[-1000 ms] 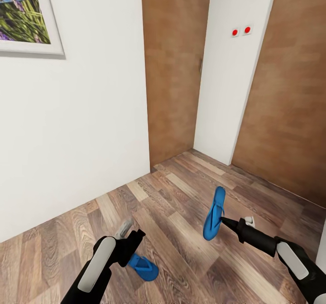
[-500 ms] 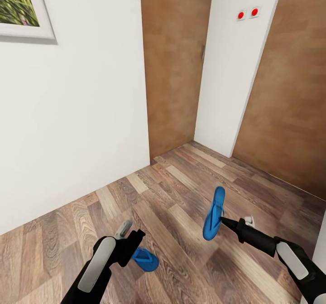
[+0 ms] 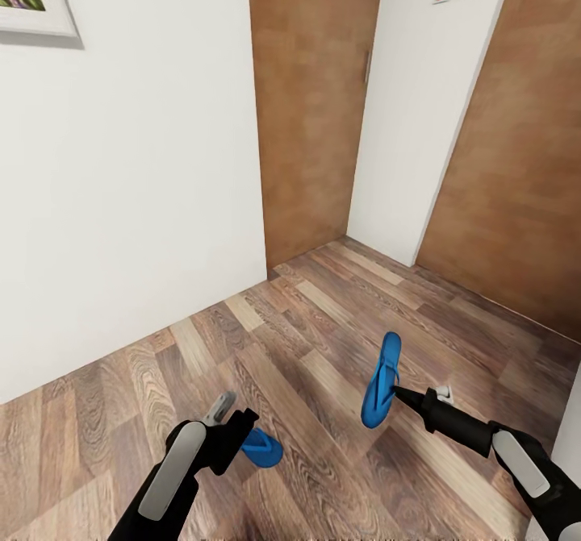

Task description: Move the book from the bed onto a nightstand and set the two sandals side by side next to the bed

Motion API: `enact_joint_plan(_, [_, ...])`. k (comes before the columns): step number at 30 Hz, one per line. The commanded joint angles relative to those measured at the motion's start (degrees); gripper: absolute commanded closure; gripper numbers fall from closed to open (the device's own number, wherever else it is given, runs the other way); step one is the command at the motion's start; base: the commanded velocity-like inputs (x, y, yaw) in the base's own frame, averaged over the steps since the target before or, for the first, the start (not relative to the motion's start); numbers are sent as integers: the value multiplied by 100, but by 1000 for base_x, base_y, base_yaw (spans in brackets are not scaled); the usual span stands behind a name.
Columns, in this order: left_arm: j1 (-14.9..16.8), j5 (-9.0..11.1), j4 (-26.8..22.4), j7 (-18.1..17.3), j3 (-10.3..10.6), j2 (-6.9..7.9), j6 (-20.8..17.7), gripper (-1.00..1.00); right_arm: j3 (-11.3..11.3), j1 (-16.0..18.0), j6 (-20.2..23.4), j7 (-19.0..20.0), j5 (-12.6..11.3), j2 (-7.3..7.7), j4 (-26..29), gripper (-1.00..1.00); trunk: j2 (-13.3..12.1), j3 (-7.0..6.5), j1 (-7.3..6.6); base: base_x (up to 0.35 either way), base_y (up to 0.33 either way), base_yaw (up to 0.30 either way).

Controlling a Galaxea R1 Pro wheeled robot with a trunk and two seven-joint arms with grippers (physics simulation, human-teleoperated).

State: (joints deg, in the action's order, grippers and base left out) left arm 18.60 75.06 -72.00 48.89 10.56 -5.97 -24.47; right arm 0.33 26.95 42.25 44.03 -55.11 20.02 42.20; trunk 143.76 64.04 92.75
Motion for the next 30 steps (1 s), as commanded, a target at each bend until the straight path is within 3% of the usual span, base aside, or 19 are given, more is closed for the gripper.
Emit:
enact_joint_plan(1, [3,26,-7,38,-1,-1,-14,-100,2,4,38,13,-44,2,-2,100,4,28,1,0,0,0])
enact_joint_plan(19, [3,26,-7,41,-1,-1,-14,-100,10,4,30,17,-44,2,-1,100,28,427,47,0,0,0])
enact_joint_plan(30, [3,26,-7,41,-9,-1,-14,-100,9,4,29,18,-44,2,-2,100,28,427,47,0,0,0])
